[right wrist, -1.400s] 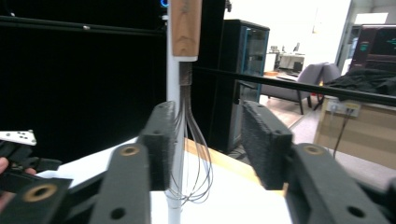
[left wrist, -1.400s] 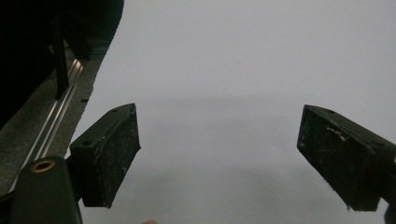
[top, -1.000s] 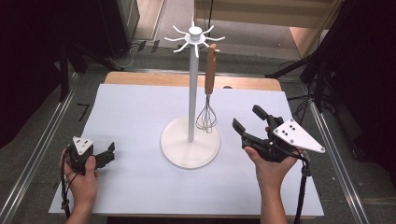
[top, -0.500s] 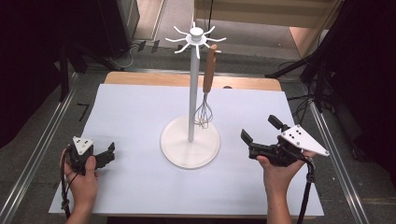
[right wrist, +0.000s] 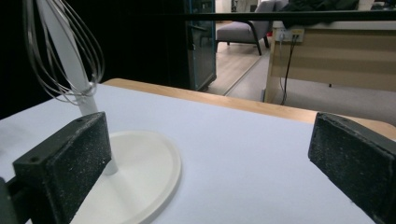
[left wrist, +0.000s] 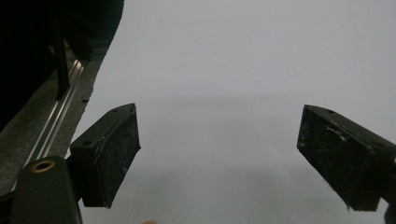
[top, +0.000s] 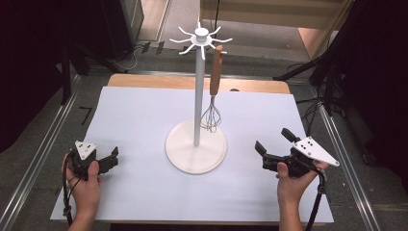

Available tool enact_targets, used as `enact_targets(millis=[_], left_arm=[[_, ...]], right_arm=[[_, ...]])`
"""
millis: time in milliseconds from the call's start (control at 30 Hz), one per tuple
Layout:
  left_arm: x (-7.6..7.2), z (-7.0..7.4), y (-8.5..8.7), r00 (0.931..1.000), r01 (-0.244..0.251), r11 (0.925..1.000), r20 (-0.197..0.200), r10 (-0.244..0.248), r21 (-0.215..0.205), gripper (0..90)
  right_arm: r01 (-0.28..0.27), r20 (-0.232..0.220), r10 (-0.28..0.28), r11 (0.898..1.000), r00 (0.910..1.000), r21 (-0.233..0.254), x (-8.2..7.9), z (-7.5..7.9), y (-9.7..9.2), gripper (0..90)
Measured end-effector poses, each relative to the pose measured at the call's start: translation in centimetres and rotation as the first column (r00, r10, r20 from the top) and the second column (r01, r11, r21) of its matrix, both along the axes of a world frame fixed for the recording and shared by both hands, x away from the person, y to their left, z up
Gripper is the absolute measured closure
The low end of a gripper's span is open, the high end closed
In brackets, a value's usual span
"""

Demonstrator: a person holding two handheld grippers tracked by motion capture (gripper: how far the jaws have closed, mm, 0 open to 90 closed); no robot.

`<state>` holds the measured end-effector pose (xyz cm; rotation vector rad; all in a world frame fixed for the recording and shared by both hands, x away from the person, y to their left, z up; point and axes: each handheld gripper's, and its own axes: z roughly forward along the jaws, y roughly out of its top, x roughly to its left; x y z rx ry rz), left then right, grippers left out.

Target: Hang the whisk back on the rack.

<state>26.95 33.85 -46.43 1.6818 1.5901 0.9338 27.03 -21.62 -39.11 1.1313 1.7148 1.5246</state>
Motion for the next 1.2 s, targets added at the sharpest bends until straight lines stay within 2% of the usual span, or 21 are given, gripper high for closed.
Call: enact_targets(millis=[267,633,900,1200], left_arm=[[0.0,0.0,0.0,1.0000,0.000,1.0000,0.001,0.000,0.000,14.0],[0.0,0.0,0.0,1.0000,0.000,1.0000,0.001,0.000,0.000,14.0],[0.0,0.0,0.0,1.0000,0.002,1.0000,0.001,-0.002,0.002,14.0],[0.0,0.0,0.0,1.0000,0.001,1.0000,-0.001,-0.001,0.002,14.0]], right_arm=[[0.039,-0.030,-0.039,0.999,0.9988,-0.001,0.3,-1.7,-1.0,0.0],[0.091,-0.081,-0.091,0.996,0.9926,-0.005,0.5,-4.0,-2.5,0.0],[0.137,-0.120,-0.136,0.991,0.9835,0.002,0.5,-5.5,-3.8,0.0],[0.173,-0.136,-0.173,0.985,0.9754,-0.014,0.3,-6.4,-4.9,0.0]])
